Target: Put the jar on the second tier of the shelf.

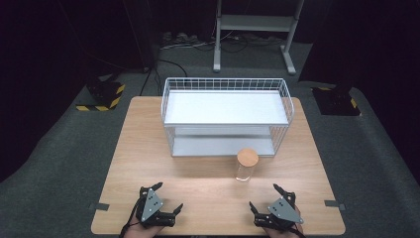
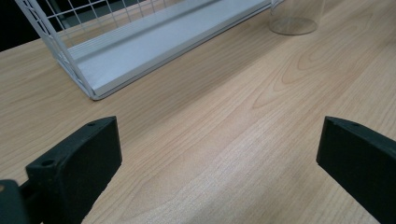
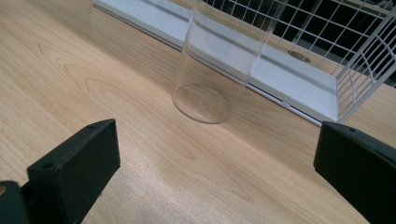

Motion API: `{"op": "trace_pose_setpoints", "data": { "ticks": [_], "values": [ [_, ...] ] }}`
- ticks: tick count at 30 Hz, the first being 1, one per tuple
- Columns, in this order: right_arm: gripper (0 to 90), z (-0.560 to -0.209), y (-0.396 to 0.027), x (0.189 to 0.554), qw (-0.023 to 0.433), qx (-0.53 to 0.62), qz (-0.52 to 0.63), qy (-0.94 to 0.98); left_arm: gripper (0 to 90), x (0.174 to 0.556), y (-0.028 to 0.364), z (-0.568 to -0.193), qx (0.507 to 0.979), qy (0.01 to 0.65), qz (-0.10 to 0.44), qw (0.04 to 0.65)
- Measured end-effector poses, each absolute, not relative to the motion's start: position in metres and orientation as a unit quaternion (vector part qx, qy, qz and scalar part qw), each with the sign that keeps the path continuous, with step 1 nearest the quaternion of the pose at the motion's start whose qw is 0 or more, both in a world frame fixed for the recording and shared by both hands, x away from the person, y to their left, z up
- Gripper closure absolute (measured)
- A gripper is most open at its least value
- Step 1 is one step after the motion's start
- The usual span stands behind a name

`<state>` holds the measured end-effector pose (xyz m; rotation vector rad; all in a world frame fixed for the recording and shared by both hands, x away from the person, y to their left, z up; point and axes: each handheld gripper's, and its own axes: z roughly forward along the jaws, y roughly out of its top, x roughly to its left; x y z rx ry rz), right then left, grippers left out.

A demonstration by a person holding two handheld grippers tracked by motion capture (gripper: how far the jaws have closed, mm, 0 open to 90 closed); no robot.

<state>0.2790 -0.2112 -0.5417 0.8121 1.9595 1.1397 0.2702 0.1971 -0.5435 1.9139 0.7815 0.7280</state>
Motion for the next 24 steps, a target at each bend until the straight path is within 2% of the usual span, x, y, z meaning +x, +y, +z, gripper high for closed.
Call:
{"op": "trace_pose_setpoints", "data": {
  "ticks": [4, 11, 24],
  "values": [
    [0.0, -0.5416, -0.2117, 0.2794, 0.356, 0.316, 0.444, 0.759, 0.4, 0.2698, 0.1957, -0.5439, 0.789, 0.302, 0.294, 0.447],
    [0.0, -0.5411, -0.2154, 0.2805, 0.349, 0.325, 0.454, 0.752, 0.5, 0.2714, 0.1984, -0.5436, 0.784, 0.316, 0.287, 0.451],
    [0.0, -0.5409, -0.2161, 0.2808, 0.348, 0.329, 0.456, 0.75, 0.6, 0.2722, 0.197, -0.5437, 0.794, 0.303, 0.278, 0.448]
  ]
}}
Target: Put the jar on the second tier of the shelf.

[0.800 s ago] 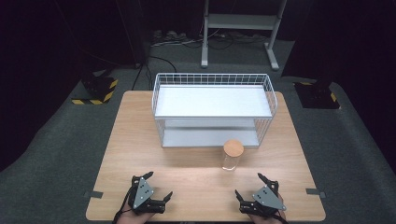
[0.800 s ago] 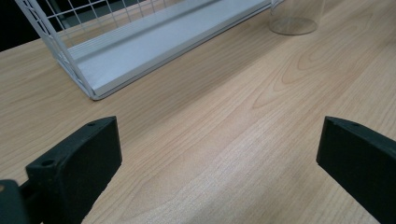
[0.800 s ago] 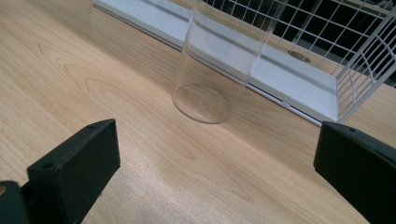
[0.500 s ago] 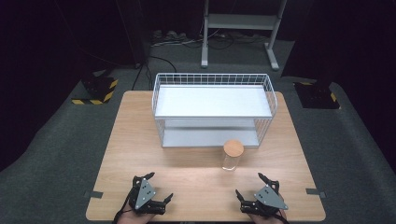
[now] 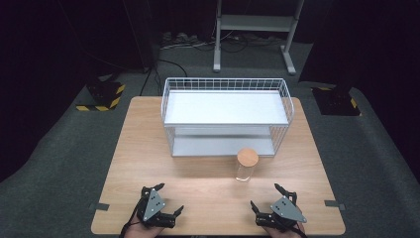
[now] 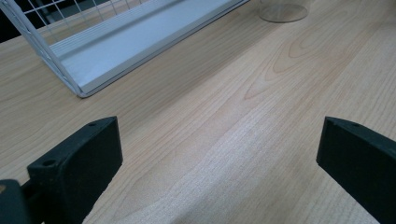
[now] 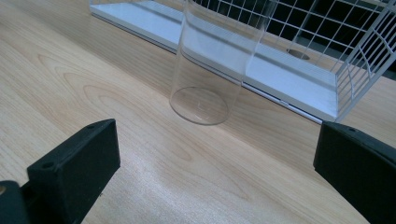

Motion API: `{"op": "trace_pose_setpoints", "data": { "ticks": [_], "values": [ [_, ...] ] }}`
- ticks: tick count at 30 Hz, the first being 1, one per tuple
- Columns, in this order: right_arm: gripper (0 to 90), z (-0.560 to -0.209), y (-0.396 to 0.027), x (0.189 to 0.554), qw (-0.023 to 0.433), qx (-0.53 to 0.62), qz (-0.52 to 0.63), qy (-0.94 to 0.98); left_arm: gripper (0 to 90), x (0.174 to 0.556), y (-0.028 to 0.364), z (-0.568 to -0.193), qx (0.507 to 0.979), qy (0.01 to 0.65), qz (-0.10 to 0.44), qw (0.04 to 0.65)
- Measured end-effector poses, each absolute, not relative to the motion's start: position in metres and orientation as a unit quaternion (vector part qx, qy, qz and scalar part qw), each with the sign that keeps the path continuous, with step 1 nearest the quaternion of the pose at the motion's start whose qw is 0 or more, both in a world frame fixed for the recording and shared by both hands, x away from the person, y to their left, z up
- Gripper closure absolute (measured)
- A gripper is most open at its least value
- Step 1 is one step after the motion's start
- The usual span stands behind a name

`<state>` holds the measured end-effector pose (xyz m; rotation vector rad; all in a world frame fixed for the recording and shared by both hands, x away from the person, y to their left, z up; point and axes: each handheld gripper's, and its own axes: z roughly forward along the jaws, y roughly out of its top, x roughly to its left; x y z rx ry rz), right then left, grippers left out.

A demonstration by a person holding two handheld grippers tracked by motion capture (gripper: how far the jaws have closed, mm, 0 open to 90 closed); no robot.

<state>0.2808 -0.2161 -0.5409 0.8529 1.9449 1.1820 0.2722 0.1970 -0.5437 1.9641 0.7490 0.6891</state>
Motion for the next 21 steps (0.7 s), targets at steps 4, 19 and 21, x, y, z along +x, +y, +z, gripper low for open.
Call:
{"op": "trace_pose_setpoints", "data": {
  "ticks": [4, 19, 21],
  "values": [
    [0.0, -0.54, -0.216, 0.281, 0.346, 0.333, 0.452, 0.752, 0.6, 0.273, 0.197, -0.544, 0.795, 0.3, 0.28, 0.446],
    [0.0, -0.528, -0.217, 0.286, 0.346, 0.337, 0.452, 0.75, 0.6, 0.274, 0.196, -0.544, 0.798, 0.297, 0.281, 0.442],
    [0.0, -0.525, -0.216, 0.287, 0.347, 0.338, 0.453, 0.749, 0.6, 0.274, 0.197, -0.544, 0.796, 0.302, 0.286, 0.439]
  ]
}}
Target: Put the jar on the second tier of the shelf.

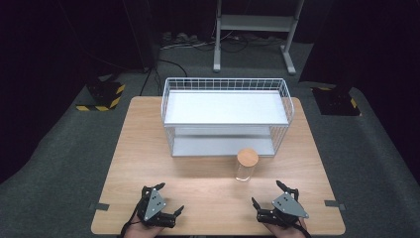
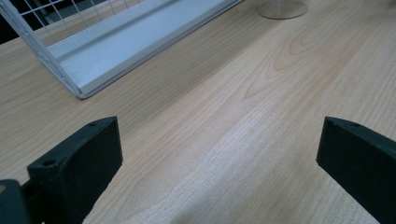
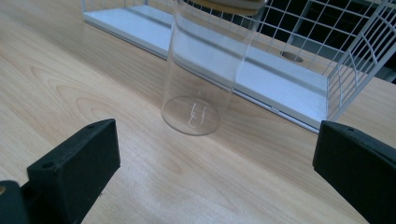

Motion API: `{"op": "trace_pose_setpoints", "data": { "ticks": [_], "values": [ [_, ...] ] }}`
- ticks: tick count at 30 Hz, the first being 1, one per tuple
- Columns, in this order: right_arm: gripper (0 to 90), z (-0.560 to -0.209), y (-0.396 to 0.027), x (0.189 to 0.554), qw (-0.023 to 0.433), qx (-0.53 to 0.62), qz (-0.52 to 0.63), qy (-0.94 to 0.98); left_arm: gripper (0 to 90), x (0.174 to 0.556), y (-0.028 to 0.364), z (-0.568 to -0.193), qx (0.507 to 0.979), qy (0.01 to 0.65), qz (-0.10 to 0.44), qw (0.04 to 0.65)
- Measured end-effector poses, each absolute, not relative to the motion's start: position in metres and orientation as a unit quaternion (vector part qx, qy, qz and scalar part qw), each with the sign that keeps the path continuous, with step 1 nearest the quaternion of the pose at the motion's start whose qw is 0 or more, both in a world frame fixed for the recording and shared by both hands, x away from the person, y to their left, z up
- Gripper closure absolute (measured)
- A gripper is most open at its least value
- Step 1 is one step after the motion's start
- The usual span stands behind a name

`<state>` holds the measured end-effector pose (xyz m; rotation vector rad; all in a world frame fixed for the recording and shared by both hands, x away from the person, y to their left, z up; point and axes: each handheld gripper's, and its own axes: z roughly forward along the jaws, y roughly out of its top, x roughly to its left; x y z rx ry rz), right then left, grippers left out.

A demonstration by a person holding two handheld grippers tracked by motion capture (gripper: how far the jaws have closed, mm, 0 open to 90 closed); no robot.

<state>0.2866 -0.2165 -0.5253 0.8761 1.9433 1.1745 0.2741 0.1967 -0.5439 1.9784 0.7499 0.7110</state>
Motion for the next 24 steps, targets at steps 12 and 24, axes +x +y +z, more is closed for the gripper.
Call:
{"op": "trace_pose_setpoints", "data": {
  "ticks": [12, 24],
  "values": [
    [0.0, -0.517, -0.213, 0.291, 0.333, 0.35, 0.458, 0.746, 0.6, 0.277, 0.196, -0.544, 0.8, 0.3, 0.286, 0.434],
    [0.0, -0.513, -0.207, 0.302, 0.322, 0.363, 0.479, 0.732, 0.6, 0.277, 0.197, -0.544, 0.8, 0.299, 0.282, 0.438]
  ]
}}
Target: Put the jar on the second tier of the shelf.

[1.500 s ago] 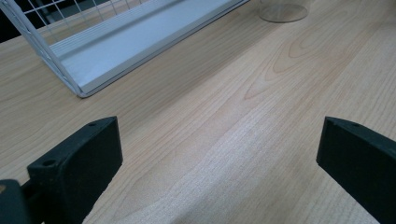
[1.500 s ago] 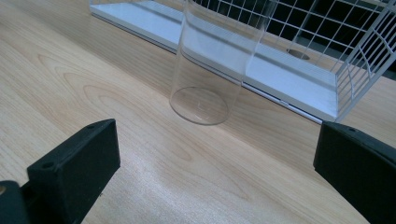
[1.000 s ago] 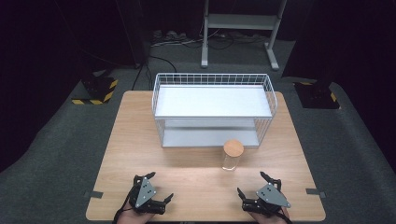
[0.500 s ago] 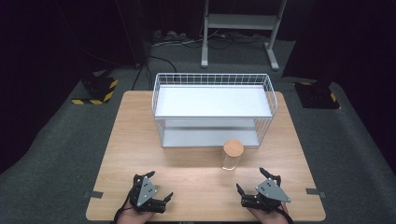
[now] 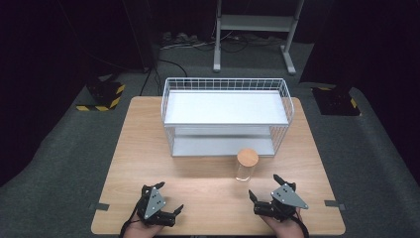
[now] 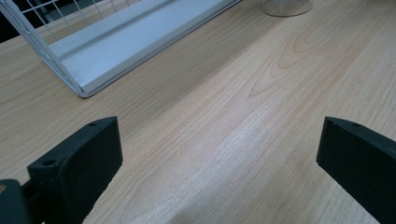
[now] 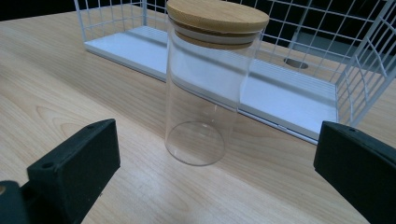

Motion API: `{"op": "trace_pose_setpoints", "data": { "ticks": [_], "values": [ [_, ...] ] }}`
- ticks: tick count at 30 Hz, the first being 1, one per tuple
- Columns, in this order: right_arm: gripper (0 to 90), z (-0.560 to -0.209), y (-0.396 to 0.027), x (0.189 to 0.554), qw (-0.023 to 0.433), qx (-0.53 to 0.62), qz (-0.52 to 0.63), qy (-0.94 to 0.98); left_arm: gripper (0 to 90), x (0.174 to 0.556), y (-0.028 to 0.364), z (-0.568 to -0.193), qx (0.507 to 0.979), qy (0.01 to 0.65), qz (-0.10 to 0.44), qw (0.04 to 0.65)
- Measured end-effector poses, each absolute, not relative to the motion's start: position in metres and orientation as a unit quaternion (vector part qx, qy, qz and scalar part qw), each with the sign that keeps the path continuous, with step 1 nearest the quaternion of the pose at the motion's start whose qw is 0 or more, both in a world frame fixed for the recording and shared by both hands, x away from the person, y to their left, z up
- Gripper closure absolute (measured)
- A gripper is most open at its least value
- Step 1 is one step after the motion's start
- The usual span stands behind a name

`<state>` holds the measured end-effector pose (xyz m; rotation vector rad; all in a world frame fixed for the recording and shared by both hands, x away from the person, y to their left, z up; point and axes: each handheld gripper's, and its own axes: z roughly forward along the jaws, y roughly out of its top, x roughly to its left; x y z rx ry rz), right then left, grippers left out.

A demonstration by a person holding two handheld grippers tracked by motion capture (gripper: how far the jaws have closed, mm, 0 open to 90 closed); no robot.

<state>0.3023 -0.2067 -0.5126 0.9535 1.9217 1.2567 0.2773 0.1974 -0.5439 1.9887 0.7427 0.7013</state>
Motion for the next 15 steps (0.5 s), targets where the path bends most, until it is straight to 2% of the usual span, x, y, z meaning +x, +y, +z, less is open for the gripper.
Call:
{"op": "trace_pose_setpoints", "data": {
  "ticks": [15],
  "values": [
    [0.0, -0.515, -0.194, 0.32, 0.313, 0.366, 0.488, 0.728, 0.6, 0.277, 0.197, -0.544, 0.802, 0.295, 0.284, 0.435]
  ]
}}
